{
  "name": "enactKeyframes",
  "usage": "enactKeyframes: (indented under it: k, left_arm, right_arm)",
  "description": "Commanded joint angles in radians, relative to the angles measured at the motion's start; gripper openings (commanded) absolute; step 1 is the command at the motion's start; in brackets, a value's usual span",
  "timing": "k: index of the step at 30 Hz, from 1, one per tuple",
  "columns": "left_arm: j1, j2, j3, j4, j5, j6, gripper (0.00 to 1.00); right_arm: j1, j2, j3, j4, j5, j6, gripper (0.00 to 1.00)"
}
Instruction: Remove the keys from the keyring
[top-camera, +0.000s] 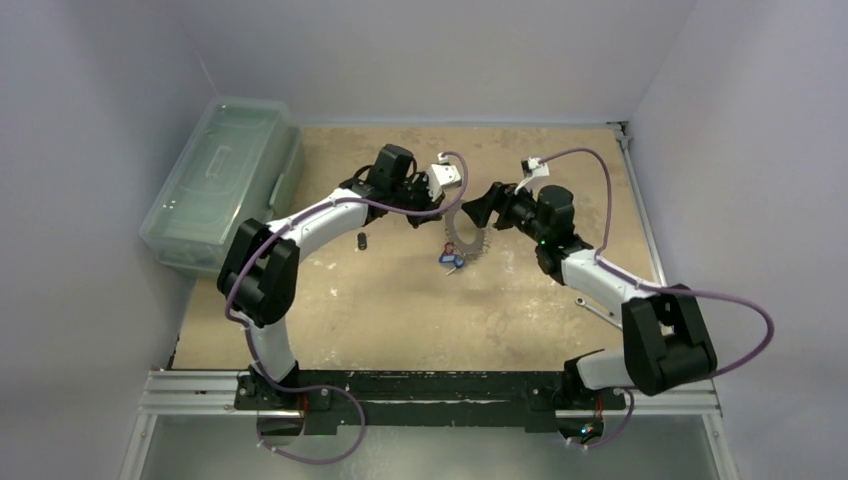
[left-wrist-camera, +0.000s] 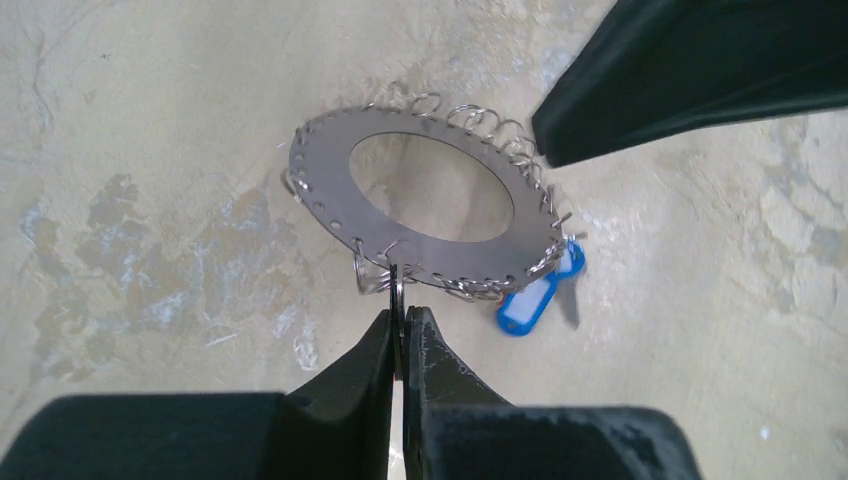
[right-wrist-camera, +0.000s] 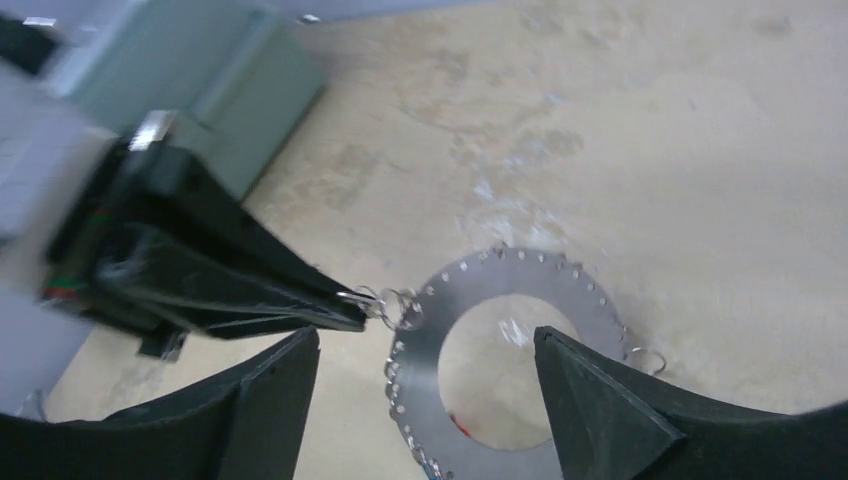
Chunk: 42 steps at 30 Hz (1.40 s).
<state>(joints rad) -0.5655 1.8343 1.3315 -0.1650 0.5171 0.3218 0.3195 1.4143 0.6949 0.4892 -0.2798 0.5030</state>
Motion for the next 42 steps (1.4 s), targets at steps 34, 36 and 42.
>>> enactKeyframes:
  k: [34,36,42]
  left_arm:
    - [-0.243,-0.463,-0.044,-0.390,-0.169,1.412,0.00]
    - [-0.253,-0.480,-0.068,-0.352,-0.157,1.413,0.00]
    - [-0.266,-0.485,-0.081,-0.294,-0.139,1.384,0.00]
  right_arm:
    - [-0.181,-0.217,-0.070,0.247,-0.871,-0.305,0.64]
    - [-0.181,-0.221,-0.073,0.249,-0.891,-0.311,0.59]
    - [-0.159,-0.223,-0.080,0.243,-0.916,-0.337,0.49]
